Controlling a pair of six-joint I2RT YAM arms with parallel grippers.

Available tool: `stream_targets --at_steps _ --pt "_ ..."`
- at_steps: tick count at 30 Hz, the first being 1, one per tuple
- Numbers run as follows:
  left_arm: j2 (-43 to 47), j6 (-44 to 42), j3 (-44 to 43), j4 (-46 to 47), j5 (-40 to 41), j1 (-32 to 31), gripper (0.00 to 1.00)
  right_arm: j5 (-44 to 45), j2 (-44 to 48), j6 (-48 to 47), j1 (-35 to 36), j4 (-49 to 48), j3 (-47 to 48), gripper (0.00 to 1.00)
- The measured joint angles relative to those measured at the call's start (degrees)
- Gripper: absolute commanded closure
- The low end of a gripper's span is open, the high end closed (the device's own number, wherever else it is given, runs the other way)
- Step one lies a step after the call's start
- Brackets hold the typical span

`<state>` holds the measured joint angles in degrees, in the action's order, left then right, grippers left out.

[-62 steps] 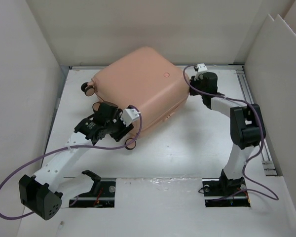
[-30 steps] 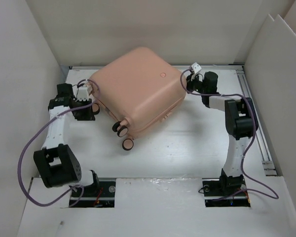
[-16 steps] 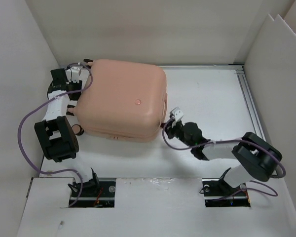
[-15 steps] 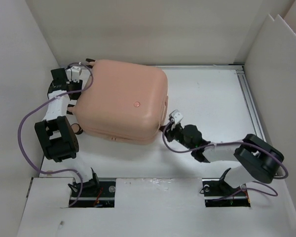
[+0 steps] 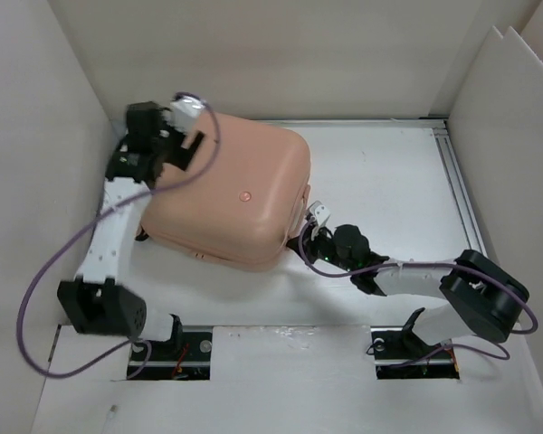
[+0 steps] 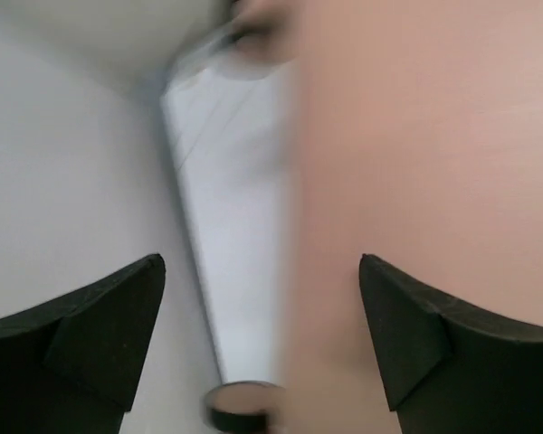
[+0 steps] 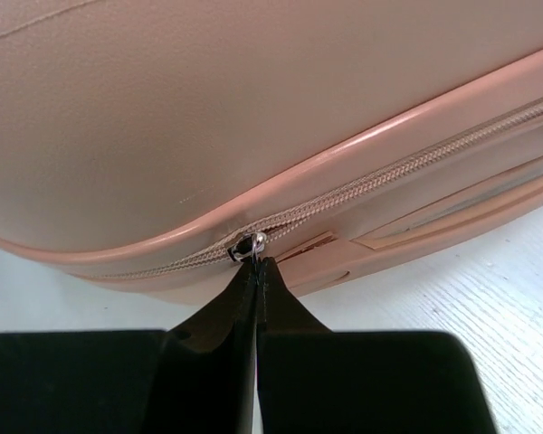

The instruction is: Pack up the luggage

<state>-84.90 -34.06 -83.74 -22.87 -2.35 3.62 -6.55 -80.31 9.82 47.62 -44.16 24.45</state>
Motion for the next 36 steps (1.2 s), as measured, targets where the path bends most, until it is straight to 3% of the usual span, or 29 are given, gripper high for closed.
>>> stream_targets --at_steps 5,8,10,16,26,36 --pt "12.8 -0.5 -1.1 -9.0 -7.3 -29.9 0.05 -2.5 -1.8 -0.3 1.4 3.8 3.7 1.00" --pt "14.9 -0.4 2.7 -13.8 -8.3 -37.1 0.01 -3.4 -2.2 0.9 1.8 3.5 3.7 1.00" --pt "14.8 -0.1 6.1 -16.8 -7.8 -39.2 0.01 -3.7 -2.2 1.8 1.5 3.5 3.7 1.00" --pt "13.2 2.1 11.0 -12.5 -9.1 -45.2 0.01 -5.5 -1.4 3.3 -0.9 5.7 3.6 1.00" --pt "16.7 -2.0 22.4 0.9 -2.8 -50.7 0.05 -4.7 1.5 0.5 -10.7 16.9 8.6 1.00" --pt "17.0 -3.1 25.0 5.9 -2.5 -51.0 0.06 -3.8 -14.0 -6.4 -20.1 17.7 22.9 1.00"
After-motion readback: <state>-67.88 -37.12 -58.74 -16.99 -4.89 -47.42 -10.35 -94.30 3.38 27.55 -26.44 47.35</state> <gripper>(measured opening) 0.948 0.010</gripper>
